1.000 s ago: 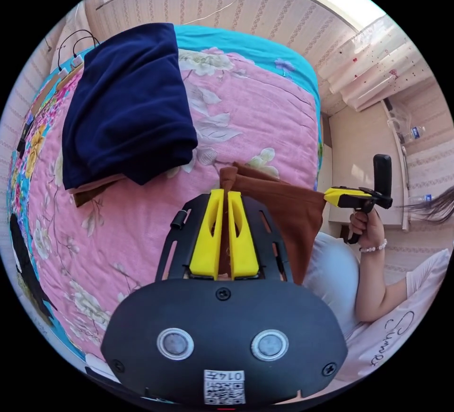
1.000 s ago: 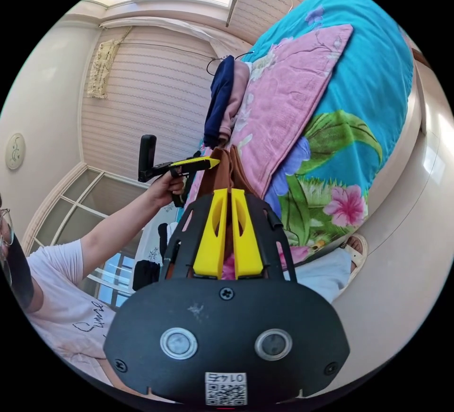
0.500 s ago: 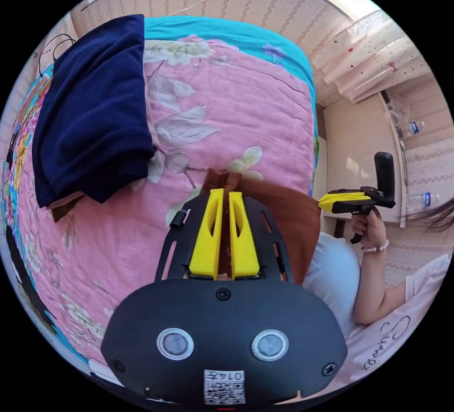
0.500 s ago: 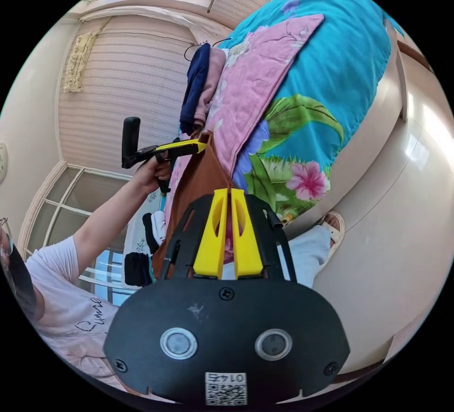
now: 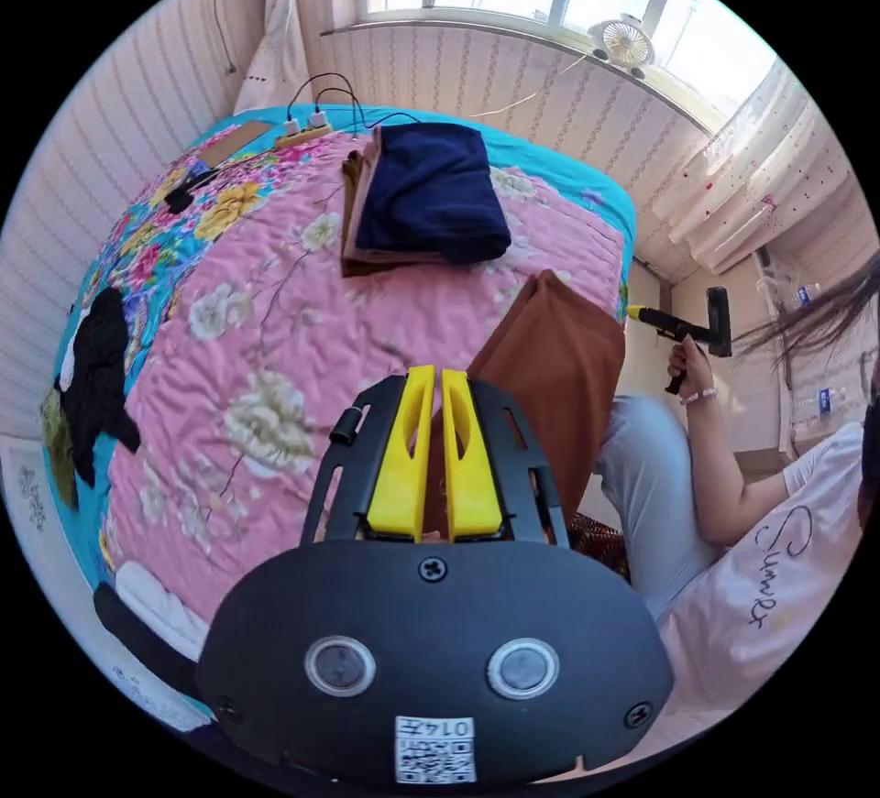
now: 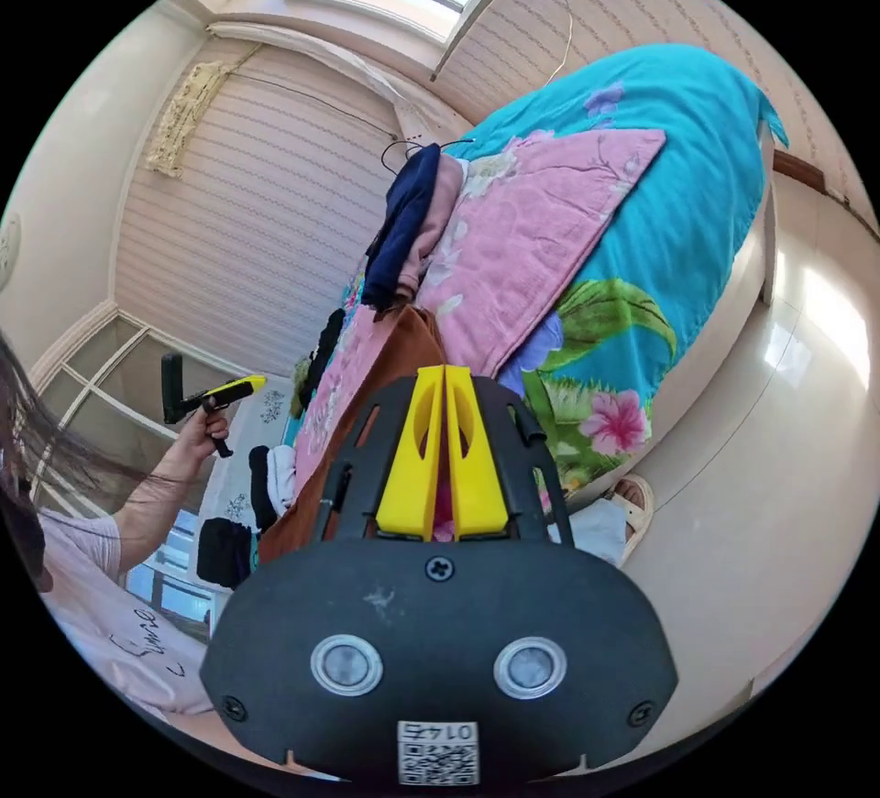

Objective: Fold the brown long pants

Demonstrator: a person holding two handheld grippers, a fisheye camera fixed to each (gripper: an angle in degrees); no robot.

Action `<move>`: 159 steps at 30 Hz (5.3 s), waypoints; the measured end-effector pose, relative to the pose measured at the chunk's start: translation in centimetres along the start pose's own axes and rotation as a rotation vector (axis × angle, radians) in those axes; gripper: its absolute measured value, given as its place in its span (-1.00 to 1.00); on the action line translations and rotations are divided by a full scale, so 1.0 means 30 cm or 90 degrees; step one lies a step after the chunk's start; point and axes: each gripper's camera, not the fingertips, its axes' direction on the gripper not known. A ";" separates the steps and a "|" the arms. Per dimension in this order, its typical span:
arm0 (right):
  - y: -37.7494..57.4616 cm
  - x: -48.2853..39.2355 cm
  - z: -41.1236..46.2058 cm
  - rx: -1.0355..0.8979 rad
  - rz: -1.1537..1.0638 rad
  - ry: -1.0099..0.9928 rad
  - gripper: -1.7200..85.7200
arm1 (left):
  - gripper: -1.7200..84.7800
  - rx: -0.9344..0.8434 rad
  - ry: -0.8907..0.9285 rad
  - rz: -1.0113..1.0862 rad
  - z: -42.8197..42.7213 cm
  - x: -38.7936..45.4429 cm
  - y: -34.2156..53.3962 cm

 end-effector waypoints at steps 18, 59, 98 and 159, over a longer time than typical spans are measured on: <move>0.623 -1.458 1.065 -0.575 -0.679 0.068 -0.97 | -0.98 0.133 -0.055 -0.212 -0.113 0.417 1.127; 0.153 -0.847 0.555 -0.151 -0.353 0.201 -0.94 | -0.95 0.107 0.134 -0.107 -0.010 0.526 0.745; -0.095 0.093 -0.075 -0.163 -0.133 -0.078 -0.87 | -0.91 -0.030 0.126 0.162 0.373 0.708 -0.786; 1.411 -2.736 1.444 -0.679 -0.909 -0.150 -0.74 | -0.83 0.496 0.000 -0.869 -1.477 -0.540 2.414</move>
